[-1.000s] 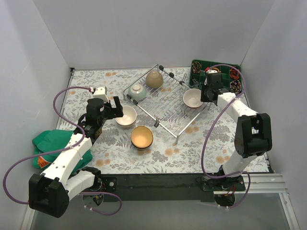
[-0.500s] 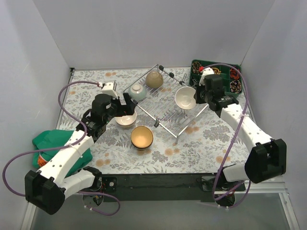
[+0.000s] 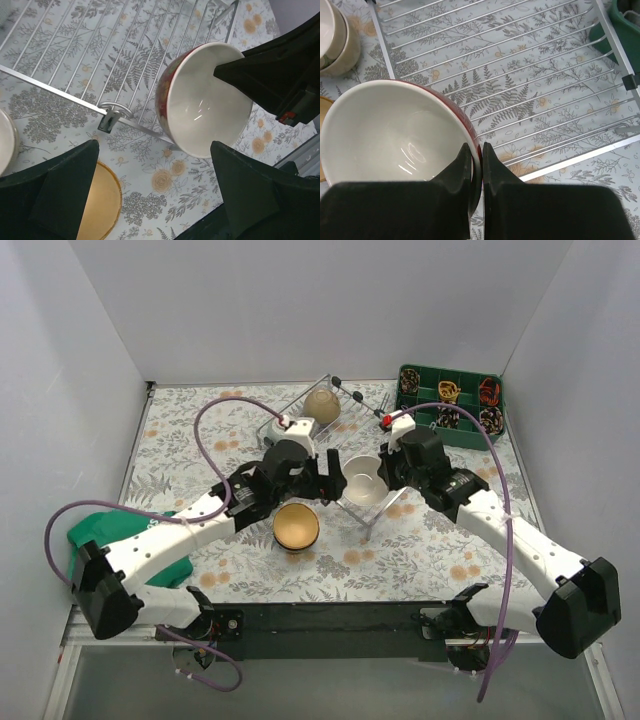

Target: Unload the bowls from the dish rack

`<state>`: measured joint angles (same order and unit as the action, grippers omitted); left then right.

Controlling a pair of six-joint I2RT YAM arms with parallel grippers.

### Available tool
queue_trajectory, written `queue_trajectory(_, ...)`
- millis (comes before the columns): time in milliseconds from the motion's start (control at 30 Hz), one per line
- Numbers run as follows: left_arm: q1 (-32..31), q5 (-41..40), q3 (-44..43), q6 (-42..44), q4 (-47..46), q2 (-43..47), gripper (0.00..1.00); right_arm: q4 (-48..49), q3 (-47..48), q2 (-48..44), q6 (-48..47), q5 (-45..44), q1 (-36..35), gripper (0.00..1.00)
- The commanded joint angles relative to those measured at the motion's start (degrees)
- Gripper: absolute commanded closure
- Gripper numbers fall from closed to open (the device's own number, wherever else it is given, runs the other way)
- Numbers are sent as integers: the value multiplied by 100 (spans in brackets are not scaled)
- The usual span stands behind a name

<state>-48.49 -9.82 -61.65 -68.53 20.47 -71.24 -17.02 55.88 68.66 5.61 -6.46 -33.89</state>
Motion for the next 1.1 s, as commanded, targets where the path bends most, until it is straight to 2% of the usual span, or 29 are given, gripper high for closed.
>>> queue_trajectory(0, -529, -924, -602, -292, 562, -598, 7, 427, -182, -467, 55, -163, -127, 99)
queue_trajectory(133, -819, -1329, -1015, -503, 914, -1145, 9, 410, -358, -766, 55, -276, -206, 99)
queue_trajectory(300, -1101, -1583, -1516, -529, 1082, -1725, 22, 366, -499, -977, 28, -426, -241, 99)
queue_trajectory(333, -1127, -1610, -1560, -547, 1126, -1848, 33, 366, -516, -1030, 11, -479, -241, 99)
queue_trajectory(400, -1197, -1645, -1613, -582, 1135, -1954, 45, 348, -560, -1083, 2, -523, -241, 99)
queue_trajectory(433, -1224, -1706, -1666, -574, 1135, -2007, 59, 331, -613, -1127, -7, -532, -250, 99)
queue_trajectory(533, -1286, -1821, -1745, -582, 1152, -2139, 78, 313, -700, -1258, 11, -514, -250, 99)
queue_trajectory(567, -1303, -1839, -1780, -591, 1170, -2166, 90, 313, -727, -1294, 2, -514, -250, 99)
queue_trajectory(600, -1303, -1848, -1789, -591, 1161, -2166, 96, 313, -753, -1320, 28, -506, -258, 99)
queue_trajectory(633, -1312, -1865, -1807, -591, 1179, -2166, 100, 322, -771, -1399, 28, -488, -250, 96)
queue_trajectory(700, -1303, -1900, -1833, -591, 1196, -2148, 100, 330, -850, -1548, 46, -479, -241, 86)
queue_trajectory(733, -1312, -1874, -1851, -582, 1214, -2131, 100, 339, -885, -1619, 55, -470, -250, 71)
queue_trajectory(800, -1303, -1865, -1868, -556, 1223, -2061, 100, 497, -1070, -1846, 11, -462, -250, 57)
queue_trajectory(833, -1303, -1874, -1877, -547, 1284, -2034, 100, 550, -1131, -1926, -15, -418, -250, 46)
queue_trajectory(933, -1216, -1900, -1974, -530, 1520, -1955, 100, 655, -1254, -2260, -25, -295, -250, 32)
queue_trajectory(1067, -830, -1778, -1983, -495, 1697, -1639, 100, 796, -1421, -2691, -7, -233, -250, 26)
